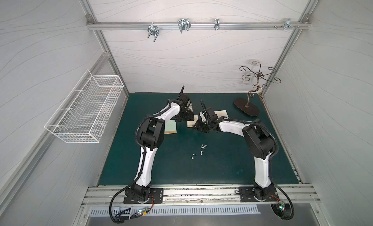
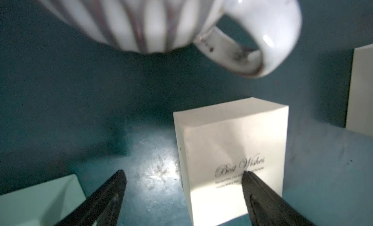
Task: Place the earrings into the drawer-style jewelry box
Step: Open the drawer in the jewelry box.
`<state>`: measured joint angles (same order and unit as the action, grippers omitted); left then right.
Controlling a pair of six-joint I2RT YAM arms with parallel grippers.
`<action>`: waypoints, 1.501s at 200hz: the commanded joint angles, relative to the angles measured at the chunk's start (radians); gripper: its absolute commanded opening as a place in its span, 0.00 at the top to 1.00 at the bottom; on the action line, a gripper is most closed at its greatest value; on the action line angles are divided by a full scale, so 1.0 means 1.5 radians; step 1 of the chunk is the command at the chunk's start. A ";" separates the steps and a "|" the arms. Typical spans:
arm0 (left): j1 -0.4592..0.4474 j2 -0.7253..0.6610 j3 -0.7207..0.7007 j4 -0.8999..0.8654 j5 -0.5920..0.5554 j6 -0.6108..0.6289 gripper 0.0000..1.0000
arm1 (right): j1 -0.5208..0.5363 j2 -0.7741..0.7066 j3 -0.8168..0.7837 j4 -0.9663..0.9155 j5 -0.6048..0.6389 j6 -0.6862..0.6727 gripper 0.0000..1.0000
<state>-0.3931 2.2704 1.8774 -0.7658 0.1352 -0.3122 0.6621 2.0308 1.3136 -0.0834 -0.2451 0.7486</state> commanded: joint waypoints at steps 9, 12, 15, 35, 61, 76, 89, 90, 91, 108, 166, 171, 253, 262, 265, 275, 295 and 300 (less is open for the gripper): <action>0.003 0.024 0.032 -0.019 -0.004 0.015 0.08 | 0.002 0.027 0.024 0.020 -0.008 0.020 0.62; 0.003 0.025 0.032 -0.019 -0.006 0.014 0.09 | 0.002 0.028 0.024 0.021 -0.010 0.021 0.62; 0.003 0.025 0.033 -0.019 -0.005 0.015 0.09 | 0.002 0.030 0.025 0.023 -0.010 0.022 0.62; 0.003 0.029 0.033 -0.019 -0.006 0.015 0.09 | 0.001 0.039 0.034 0.027 -0.011 0.026 0.62; 0.003 0.029 0.032 -0.018 -0.005 0.014 0.09 | 0.001 0.051 0.042 0.035 -0.013 0.032 0.63; 0.003 0.029 0.034 -0.018 0.000 0.014 0.10 | 0.001 0.058 0.044 0.043 -0.011 0.040 0.64; 0.003 0.029 0.035 -0.020 0.002 0.017 0.10 | 0.001 0.063 0.044 0.049 -0.011 0.046 0.65; 0.003 0.029 0.036 -0.020 0.002 0.016 0.10 | 0.001 0.063 0.044 0.050 -0.011 0.047 0.65; 0.003 0.029 0.036 -0.020 0.002 0.017 0.10 | 0.001 0.064 0.043 0.050 -0.011 0.048 0.65; 0.003 0.029 0.034 -0.021 0.002 0.018 0.10 | 0.002 0.070 0.045 0.054 -0.011 0.054 0.67; 0.003 0.031 0.025 -0.019 0.009 0.019 0.12 | 0.002 0.076 0.042 0.069 0.000 0.061 0.75; 0.003 0.031 0.025 -0.020 0.010 0.020 0.12 | 0.002 0.077 0.041 0.072 0.001 0.063 0.77; 0.003 0.030 0.024 -0.025 0.012 0.024 0.12 | 0.004 0.072 0.021 0.105 0.005 0.077 1.00; 0.003 0.031 0.024 -0.026 0.013 0.023 0.13 | 0.004 0.068 0.018 0.106 0.004 0.076 1.00; 0.003 0.032 0.024 -0.026 0.013 0.023 0.12 | 0.005 0.066 0.016 0.106 0.003 0.076 1.00; 0.003 0.032 0.021 -0.024 0.014 0.022 0.12 | 0.005 0.061 0.011 0.109 0.001 0.074 1.00; 0.003 0.032 0.019 -0.022 0.013 0.022 0.12 | 0.007 0.048 -0.007 0.114 0.003 0.073 1.00; 0.003 0.033 0.019 -0.022 0.013 0.021 0.12 | 0.007 0.044 -0.011 0.116 0.003 0.073 1.00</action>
<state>-0.3904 2.2826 1.8904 -0.7689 0.1535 -0.2909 0.6640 2.1307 1.3350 0.0761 -0.2478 0.8467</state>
